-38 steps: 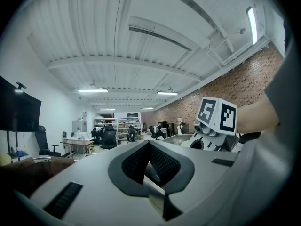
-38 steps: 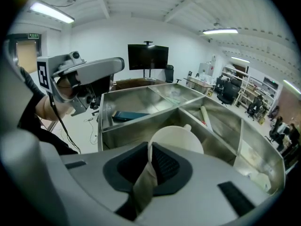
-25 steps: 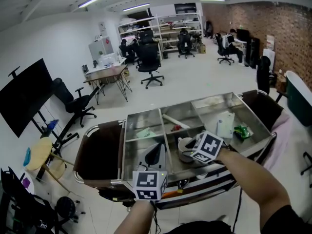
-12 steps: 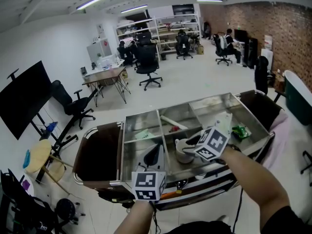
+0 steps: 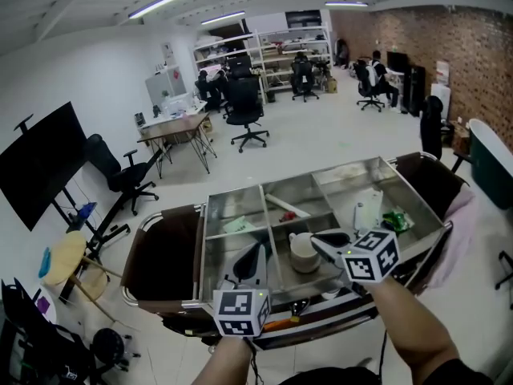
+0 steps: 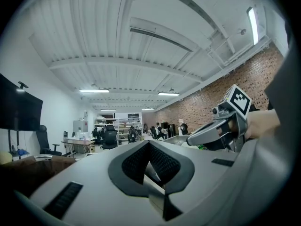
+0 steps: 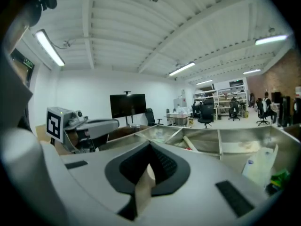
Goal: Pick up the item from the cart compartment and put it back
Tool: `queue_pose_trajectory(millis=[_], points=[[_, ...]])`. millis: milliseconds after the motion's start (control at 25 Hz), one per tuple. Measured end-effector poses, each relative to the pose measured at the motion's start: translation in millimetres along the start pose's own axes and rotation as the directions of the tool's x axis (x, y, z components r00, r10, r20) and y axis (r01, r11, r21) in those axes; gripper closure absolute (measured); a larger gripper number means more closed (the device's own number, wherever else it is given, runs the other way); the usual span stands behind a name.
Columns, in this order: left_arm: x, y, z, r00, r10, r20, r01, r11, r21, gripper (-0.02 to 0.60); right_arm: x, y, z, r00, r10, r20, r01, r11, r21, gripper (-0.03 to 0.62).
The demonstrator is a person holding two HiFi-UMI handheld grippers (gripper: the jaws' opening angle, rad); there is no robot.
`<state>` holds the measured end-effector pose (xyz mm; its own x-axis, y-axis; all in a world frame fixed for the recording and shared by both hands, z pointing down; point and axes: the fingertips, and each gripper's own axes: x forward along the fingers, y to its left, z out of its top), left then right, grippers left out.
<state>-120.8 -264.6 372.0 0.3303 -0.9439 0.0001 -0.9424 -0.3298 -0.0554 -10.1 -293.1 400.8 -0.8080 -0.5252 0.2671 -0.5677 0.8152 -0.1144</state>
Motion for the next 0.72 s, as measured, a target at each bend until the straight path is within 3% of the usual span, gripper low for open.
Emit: queue_pose_trajectory(millis=[280, 480, 720], points=[[-0.8, 2.1, -5.0, 1.000, 0.012, -0.007, -0.012, 1.000, -0.020, 0.581, -27.9, 1.0, 9.1, 0.992, -0.041, 0.119, 0.037, 0.999, 0.036, 0.580], [-9.2, -3.6, 0.7, 1.000, 0.003, 0.001, -0.003, 1.000, -0.018, 0.581, -86.2, 17.7, 30.3, 0.948, -0.071, 0.309, 0.052, 0.996, 0.069, 0.580], [-35.3, -10.0, 10.2, 0.999, -0.009, 0.043, 0.011, 0.999, -0.038, 0.581, -117.0, 29.9, 23.2, 0.936, -0.108, 0.335, 0.100, 0.994, 0.039, 0.580]])
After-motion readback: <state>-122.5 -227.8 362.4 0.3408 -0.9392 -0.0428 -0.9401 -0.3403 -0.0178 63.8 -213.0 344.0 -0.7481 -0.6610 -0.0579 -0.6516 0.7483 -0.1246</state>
